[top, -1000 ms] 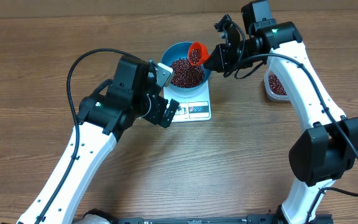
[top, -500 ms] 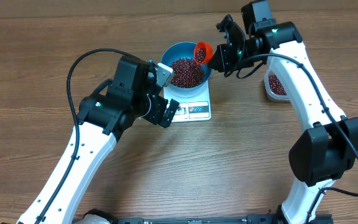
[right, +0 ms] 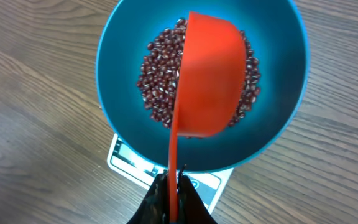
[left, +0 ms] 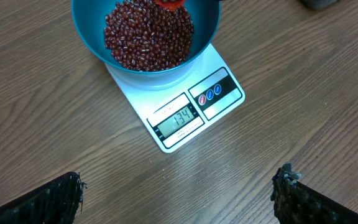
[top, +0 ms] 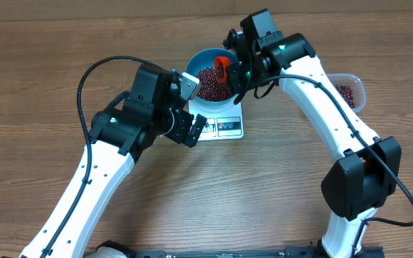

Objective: Scoop item into bowl and weigh 150g on scale
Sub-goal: 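Tilt the red scoop with the right gripper to pour beans into the bowl, then move the empty scoop with the right gripper back to the bean tub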

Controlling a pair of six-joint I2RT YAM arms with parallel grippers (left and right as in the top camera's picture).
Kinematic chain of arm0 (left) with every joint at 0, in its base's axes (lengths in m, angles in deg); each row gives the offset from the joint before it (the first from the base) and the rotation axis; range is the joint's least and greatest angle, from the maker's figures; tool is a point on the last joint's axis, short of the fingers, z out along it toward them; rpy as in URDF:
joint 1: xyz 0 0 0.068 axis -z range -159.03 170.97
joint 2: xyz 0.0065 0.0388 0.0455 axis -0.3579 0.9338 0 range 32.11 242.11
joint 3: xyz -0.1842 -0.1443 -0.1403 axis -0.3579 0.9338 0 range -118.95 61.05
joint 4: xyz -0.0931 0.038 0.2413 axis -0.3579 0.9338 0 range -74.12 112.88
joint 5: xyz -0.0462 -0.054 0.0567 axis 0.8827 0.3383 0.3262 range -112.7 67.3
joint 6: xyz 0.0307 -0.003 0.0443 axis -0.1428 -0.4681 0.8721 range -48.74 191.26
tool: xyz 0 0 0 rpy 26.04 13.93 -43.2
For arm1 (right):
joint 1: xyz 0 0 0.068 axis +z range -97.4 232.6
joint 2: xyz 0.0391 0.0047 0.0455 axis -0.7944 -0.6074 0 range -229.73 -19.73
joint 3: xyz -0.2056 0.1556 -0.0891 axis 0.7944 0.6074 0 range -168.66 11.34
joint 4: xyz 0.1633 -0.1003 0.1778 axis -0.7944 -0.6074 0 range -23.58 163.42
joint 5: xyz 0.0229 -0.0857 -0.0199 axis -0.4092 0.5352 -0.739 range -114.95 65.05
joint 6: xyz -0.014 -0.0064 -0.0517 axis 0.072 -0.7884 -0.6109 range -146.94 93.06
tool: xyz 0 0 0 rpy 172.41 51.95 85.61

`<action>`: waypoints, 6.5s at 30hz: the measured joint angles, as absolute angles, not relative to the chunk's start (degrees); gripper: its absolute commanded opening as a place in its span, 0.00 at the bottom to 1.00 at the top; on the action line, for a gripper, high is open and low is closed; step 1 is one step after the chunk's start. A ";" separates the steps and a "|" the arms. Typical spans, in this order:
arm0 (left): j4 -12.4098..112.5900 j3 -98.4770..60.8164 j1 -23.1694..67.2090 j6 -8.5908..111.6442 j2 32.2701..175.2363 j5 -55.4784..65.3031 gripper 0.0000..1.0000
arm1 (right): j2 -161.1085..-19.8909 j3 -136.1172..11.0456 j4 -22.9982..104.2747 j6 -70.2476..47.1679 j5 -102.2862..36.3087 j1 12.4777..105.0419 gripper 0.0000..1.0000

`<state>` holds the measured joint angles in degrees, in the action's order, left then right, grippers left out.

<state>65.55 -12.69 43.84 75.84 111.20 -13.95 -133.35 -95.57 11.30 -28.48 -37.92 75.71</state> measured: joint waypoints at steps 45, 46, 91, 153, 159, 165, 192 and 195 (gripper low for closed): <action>65.55 -12.69 43.84 75.84 111.20 -13.95 1.00 | -133.35 -95.57 12.74 -32.96 -24.98 80.28 0.04; 65.55 -12.69 43.84 75.84 111.20 -13.95 1.00 | -133.35 -95.57 12.76 -32.96 -24.96 80.28 0.04; 65.55 -12.69 43.84 75.84 111.20 -13.95 1.00 | -133.35 -95.57 12.30 -38.90 -25.50 81.09 0.04; 65.55 -12.69 43.84 75.84 111.20 -13.95 0.99 | -130.81 -95.57 11.51 -35.67 -18.53 80.43 0.04; 65.55 -12.69 43.84 75.84 111.20 -13.95 1.00 | -122.99 -95.59 7.38 -35.15 -27.82 67.93 0.04; 65.55 -12.69 43.84 75.84 111.20 -13.95 1.00 | -117.64 -96.08 1.35 -34.88 -32.28 55.21 0.04; 65.55 -12.69 43.84 75.84 111.20 -13.95 0.99 | -121.31 -80.32 1.28 -34.62 -33.70 41.85 0.04; 65.55 -12.69 43.84 75.84 111.20 -13.95 0.99 | -122.47 -78.98 3.01 -34.42 -33.70 41.85 0.04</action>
<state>65.55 -12.69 43.84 75.84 111.20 -13.95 -122.47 -78.98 3.01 -34.42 -33.70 41.85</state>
